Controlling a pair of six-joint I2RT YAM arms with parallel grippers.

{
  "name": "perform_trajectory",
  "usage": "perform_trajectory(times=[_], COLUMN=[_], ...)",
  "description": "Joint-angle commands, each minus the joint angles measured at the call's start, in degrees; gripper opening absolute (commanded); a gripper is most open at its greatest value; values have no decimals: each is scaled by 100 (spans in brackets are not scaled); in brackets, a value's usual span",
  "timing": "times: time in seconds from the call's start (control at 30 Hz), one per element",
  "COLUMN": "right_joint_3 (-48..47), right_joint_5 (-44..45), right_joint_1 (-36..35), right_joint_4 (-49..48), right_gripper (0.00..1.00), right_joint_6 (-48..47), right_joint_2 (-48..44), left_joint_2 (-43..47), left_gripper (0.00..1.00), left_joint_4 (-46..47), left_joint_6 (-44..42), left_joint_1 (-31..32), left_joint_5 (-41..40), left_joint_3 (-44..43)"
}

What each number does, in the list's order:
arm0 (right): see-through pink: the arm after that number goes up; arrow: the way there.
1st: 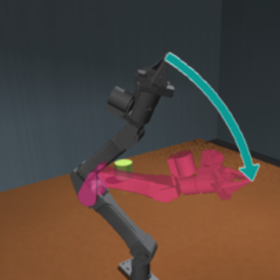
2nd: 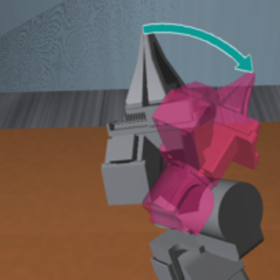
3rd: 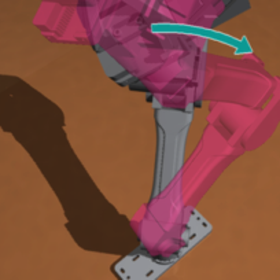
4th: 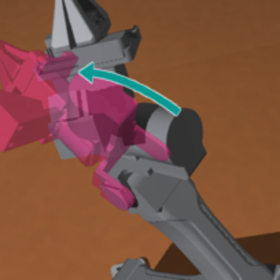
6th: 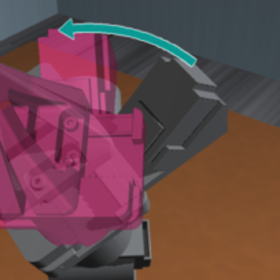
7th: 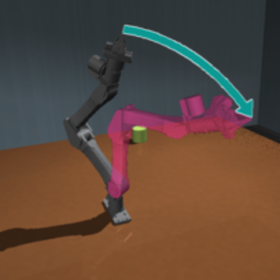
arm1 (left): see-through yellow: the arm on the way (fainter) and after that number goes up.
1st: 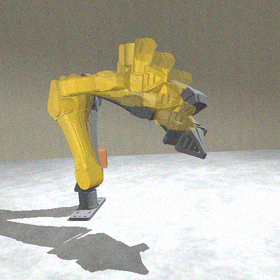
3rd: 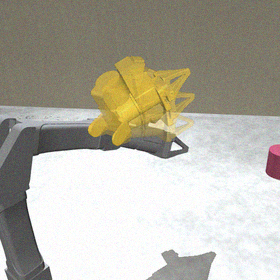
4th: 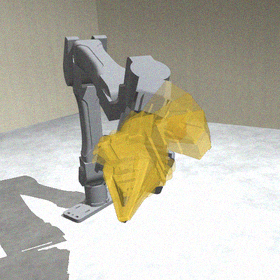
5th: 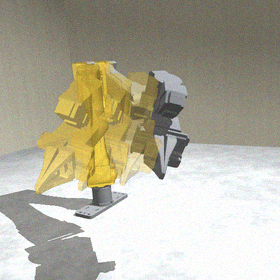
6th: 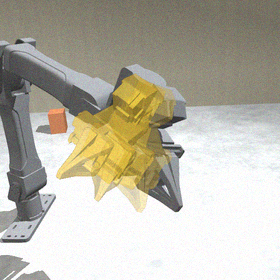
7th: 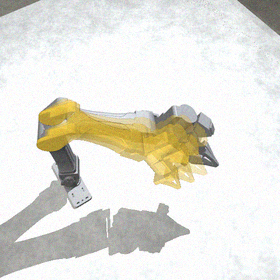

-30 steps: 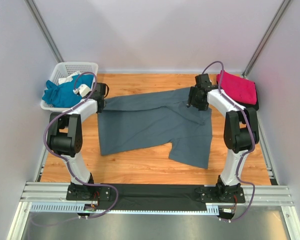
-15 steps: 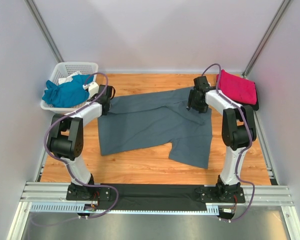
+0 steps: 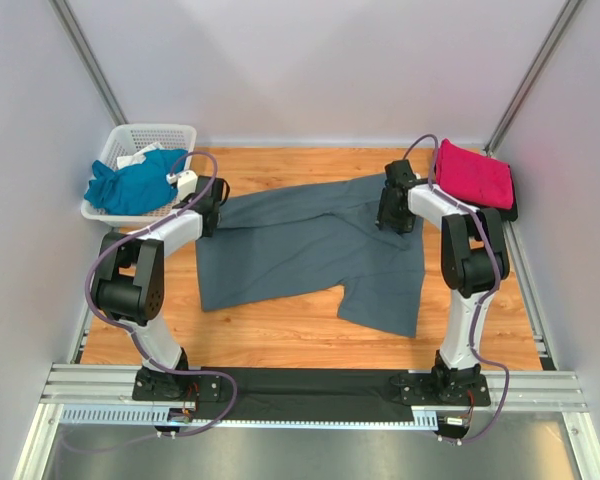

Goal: Fold and stack the t-shirts
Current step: Fold the tshirt

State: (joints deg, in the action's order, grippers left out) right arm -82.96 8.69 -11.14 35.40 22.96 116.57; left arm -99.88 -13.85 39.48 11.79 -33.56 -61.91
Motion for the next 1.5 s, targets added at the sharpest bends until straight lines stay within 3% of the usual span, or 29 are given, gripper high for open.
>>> perform_trajectory(times=[0.0, 0.07, 0.17, 0.2, 0.3, 0.4, 0.6, 0.97, 1.47], right_joint_3=[333, 368, 377, 377, 377, 377, 456, 438, 350], right_joint_5=[300, 335, 361, 379, 414, 449, 300, 1, -25], right_joint_1=[111, 147, 199, 217, 252, 296, 463, 472, 472], right_joint_4=[231, 248, 275, 292, 292, 292, 222, 169, 213], right_gripper=[54, 54, 54, 54, 54, 54, 54, 53, 52], right_joint_6=[59, 42, -37, -55, -125, -265, -441, -433, -415], right_joint_2=[41, 15, -29, -38, -65, -65, -161, -188, -117], left_joint_2=[214, 205, 231, 258, 416, 609, 549, -866, -1561], left_gripper=[3, 8, 23, 33, 46, 54, 52, 39, 36], left_joint_4=[5, -39, -144, -206, -250, -241, -92, -540, -1155], left_joint_6=[-292, -336, -433, -450, -582, -696, -872, -776, -582], left_joint_1=[34, 42, 34, 34, 34, 34, 7, -256, -414], left_joint_5=[-142, -151, -177, -177, -90, 147, 640, 887, 939], left_joint_3=[21, 12, -75, -145, -233, -286, -496, -1666, -2308])
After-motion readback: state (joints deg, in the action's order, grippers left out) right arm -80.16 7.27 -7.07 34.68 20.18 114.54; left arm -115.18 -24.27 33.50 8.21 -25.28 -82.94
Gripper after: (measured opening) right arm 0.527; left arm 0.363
